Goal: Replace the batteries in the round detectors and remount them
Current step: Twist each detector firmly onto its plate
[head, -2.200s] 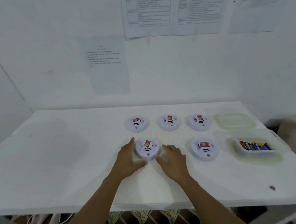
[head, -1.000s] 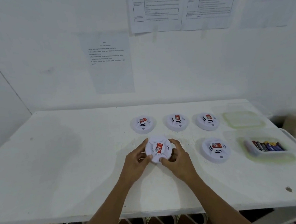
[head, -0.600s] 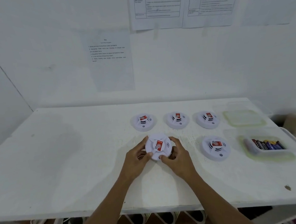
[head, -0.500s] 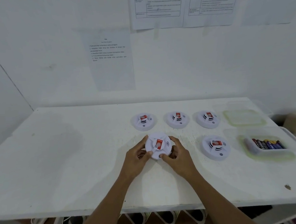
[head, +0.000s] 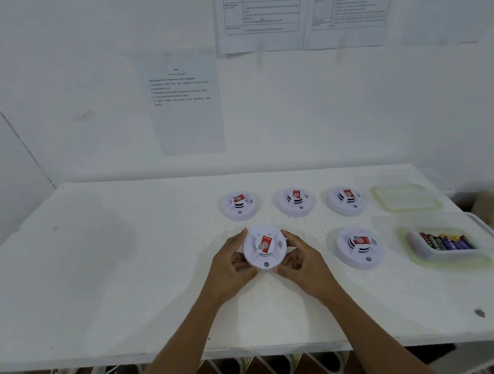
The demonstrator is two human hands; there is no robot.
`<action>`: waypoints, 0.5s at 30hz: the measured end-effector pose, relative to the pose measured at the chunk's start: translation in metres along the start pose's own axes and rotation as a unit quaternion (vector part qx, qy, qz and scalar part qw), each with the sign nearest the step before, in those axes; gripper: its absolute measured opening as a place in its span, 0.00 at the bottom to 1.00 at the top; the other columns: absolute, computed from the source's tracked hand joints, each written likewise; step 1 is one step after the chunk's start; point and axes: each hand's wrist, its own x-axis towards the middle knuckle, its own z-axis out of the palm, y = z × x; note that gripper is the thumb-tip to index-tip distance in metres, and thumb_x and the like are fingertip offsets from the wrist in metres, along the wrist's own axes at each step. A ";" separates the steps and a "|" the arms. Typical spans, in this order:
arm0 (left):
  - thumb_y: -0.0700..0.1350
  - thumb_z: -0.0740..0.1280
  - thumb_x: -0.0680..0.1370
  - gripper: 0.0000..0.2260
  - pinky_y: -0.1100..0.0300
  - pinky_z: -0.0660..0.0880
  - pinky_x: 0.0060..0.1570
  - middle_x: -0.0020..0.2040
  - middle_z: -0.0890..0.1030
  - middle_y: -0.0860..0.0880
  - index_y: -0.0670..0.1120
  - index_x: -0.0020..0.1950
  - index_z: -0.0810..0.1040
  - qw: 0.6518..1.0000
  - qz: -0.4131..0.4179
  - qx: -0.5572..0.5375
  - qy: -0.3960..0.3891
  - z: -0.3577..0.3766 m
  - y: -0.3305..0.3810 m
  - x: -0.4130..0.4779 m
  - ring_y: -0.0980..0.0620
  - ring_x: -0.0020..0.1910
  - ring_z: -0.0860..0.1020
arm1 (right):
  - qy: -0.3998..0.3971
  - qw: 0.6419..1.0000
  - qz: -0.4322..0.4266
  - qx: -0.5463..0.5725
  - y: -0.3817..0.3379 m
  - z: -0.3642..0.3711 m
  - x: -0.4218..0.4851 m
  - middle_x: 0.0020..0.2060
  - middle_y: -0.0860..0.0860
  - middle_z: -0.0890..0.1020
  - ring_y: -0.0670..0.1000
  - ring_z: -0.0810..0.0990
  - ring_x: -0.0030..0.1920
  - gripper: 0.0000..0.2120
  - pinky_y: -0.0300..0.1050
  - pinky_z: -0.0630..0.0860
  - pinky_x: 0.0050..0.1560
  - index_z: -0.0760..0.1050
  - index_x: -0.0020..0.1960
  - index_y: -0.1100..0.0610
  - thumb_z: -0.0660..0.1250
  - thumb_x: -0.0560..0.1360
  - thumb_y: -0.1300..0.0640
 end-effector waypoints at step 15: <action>0.40 0.77 0.72 0.26 0.63 0.76 0.61 0.60 0.80 0.54 0.52 0.67 0.72 0.999 -0.026 0.010 0.017 0.007 -0.007 0.001 0.58 0.57 0.80 | 0.039 0.997 -0.019 -0.062 0.014 0.006 0.002 0.60 0.40 0.75 0.47 0.78 0.57 0.31 0.45 0.78 0.57 0.70 0.69 0.55 0.76 0.69 0.55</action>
